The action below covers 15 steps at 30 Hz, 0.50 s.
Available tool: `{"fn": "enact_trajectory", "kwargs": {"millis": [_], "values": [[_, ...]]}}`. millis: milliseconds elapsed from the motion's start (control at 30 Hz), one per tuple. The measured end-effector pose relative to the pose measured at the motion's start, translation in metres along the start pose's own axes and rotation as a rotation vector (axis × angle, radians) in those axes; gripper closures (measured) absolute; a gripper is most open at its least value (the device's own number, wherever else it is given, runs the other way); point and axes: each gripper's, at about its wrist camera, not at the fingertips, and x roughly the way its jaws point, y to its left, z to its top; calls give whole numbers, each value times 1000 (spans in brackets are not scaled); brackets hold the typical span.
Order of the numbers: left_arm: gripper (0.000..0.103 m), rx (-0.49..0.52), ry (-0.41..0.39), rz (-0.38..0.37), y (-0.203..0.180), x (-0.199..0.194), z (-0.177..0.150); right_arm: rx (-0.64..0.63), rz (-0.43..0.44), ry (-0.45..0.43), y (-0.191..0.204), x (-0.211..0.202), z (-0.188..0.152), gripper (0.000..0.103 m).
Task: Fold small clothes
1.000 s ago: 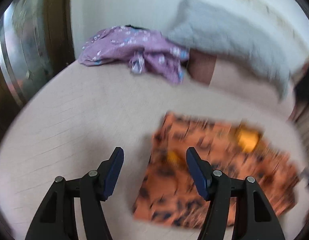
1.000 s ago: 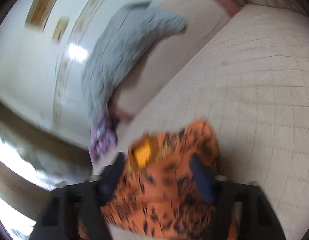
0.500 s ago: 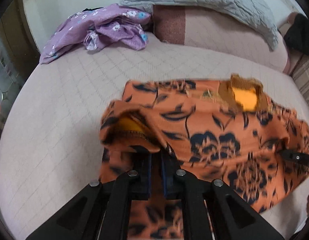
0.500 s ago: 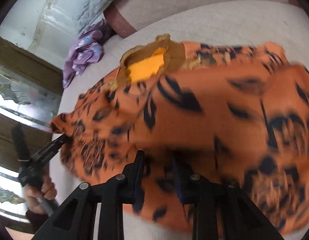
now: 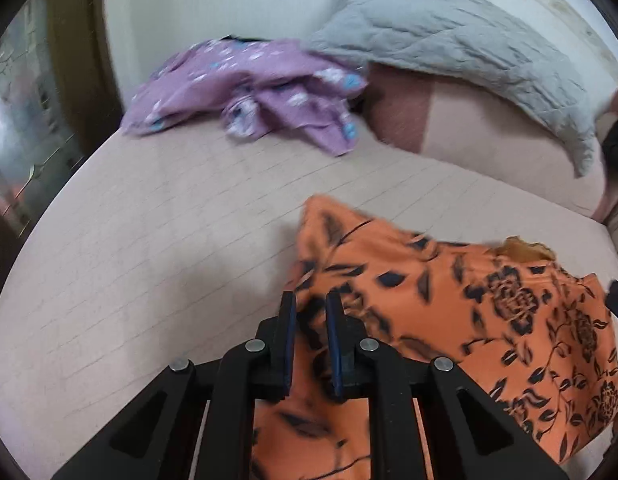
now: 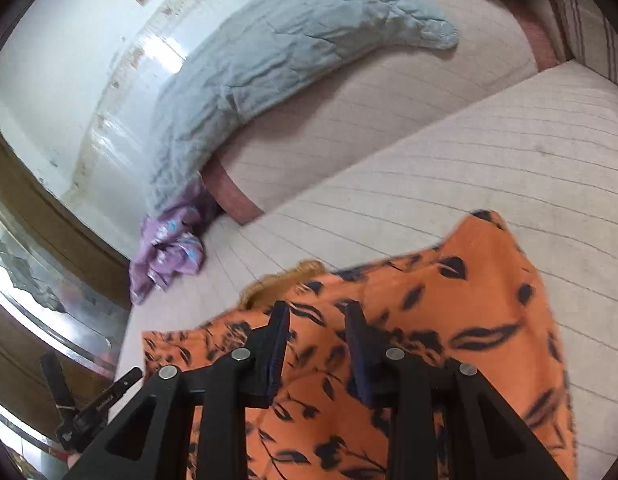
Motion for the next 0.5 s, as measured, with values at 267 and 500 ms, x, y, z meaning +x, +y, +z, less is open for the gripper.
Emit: {"fn": "enact_trajectory", "kwargs": {"millis": [267,500], "values": [[84,-56,171,127,35,4,-39,138,-42,113,-44,-41,-14,71],[75,78,224,249,30,6,-69,147,-133,330,-53,-28,-63,72]]}}
